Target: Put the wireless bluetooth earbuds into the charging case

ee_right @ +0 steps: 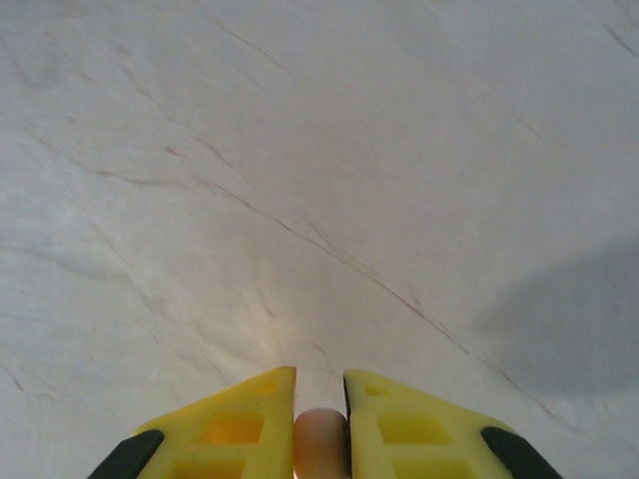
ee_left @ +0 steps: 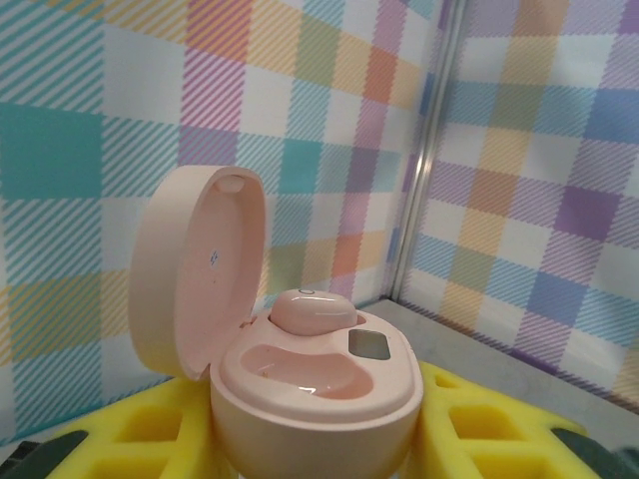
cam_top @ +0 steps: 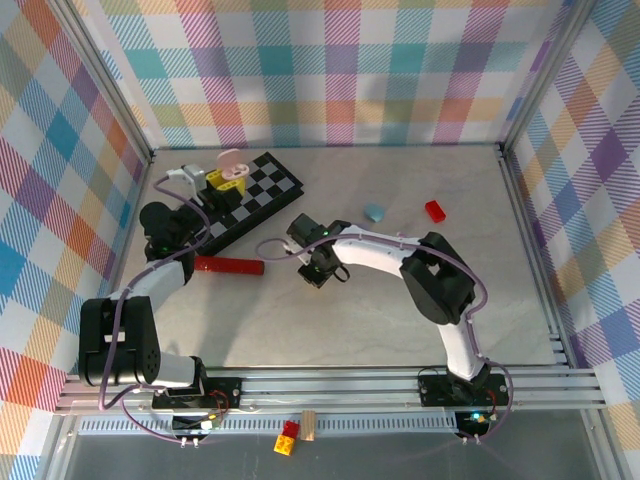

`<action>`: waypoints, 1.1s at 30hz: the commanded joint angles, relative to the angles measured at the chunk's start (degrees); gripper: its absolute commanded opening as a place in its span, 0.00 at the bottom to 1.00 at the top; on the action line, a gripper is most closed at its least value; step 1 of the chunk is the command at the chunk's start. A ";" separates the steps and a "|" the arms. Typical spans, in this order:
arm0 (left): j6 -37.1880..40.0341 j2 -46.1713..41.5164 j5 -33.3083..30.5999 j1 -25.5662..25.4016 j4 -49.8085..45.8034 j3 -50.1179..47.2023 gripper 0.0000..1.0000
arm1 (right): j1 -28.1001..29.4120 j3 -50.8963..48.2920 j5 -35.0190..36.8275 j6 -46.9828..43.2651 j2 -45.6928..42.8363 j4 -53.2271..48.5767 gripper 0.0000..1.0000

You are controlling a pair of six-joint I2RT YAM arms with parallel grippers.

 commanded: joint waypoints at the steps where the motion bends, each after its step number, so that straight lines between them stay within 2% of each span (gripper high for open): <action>1: 2.60 -0.07 0.16 -2.27 1.17 -0.63 0.37 | -3.00 -4.42 0.28 7.06 -4.30 -1.13 0.16; 7: 7.05 -2.60 -1.27 -6.72 -4.05 -2.13 0.37 | -6.34 -14.37 3.40 14.75 -11.07 -2.61 0.17; 12: 8.56 -4.30 -1.90 -8.68 -6.26 -3.47 0.37 | -6.96 -18.19 7.32 17.91 -11.82 -4.36 0.17; 20: 7.88 -4.41 -1.08 -8.64 -5.50 -3.65 0.37 | -6.98 -15.90 8.63 15.70 -10.36 -7.00 0.23; 26: 8.42 -4.35 -0.76 -8.62 -4.65 -4.35 0.37 | -6.98 -12.57 4.93 9.70 -9.41 -10.84 0.37; 33: 10.21 -4.93 -0.18 -8.69 -6.71 -4.38 0.37 | -7.07 -4.72 4.58 6.11 -5.55 -20.64 0.39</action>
